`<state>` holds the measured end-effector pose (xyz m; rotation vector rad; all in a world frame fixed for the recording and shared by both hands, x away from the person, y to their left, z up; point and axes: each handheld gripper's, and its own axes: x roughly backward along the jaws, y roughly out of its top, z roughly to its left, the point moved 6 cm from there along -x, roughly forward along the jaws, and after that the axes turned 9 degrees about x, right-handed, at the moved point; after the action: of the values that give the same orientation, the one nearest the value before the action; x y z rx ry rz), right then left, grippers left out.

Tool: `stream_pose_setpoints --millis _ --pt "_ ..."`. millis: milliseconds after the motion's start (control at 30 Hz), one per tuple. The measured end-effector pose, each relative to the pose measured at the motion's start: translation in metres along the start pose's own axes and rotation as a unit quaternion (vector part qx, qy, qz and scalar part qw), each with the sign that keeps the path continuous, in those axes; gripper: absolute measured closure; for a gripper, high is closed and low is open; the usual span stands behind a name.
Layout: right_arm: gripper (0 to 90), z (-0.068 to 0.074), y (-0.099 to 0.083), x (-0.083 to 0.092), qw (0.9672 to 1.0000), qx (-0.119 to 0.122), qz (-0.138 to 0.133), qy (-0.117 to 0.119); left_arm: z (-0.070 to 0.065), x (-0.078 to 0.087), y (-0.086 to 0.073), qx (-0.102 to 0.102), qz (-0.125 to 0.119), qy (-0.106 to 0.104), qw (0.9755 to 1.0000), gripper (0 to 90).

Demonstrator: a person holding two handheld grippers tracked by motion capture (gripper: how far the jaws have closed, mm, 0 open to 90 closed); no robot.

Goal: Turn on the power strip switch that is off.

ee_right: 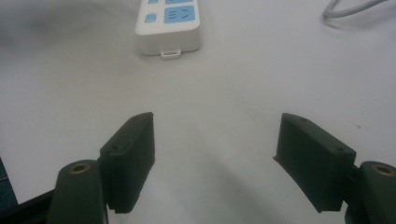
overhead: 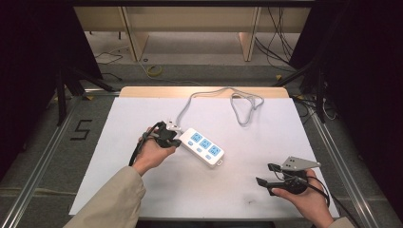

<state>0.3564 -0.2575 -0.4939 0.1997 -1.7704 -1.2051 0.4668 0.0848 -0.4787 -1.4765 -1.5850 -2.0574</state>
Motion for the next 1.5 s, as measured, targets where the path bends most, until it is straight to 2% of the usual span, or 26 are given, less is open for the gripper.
stream_pose_setpoints --millis 733,1500 --pt "28.5 0.000 0.000 0.000 1.0000 0.000 0.000 -0.001 -0.005 -0.009 0.007 -0.011 0.003 0.004 0.9999 89.8" --pt "28.5 -0.001 0.000 0.000 1.0000 0.001 0.000 -0.001 -0.014 -0.019 0.015 -0.014 0.004 -0.005 0.9999 89.8"
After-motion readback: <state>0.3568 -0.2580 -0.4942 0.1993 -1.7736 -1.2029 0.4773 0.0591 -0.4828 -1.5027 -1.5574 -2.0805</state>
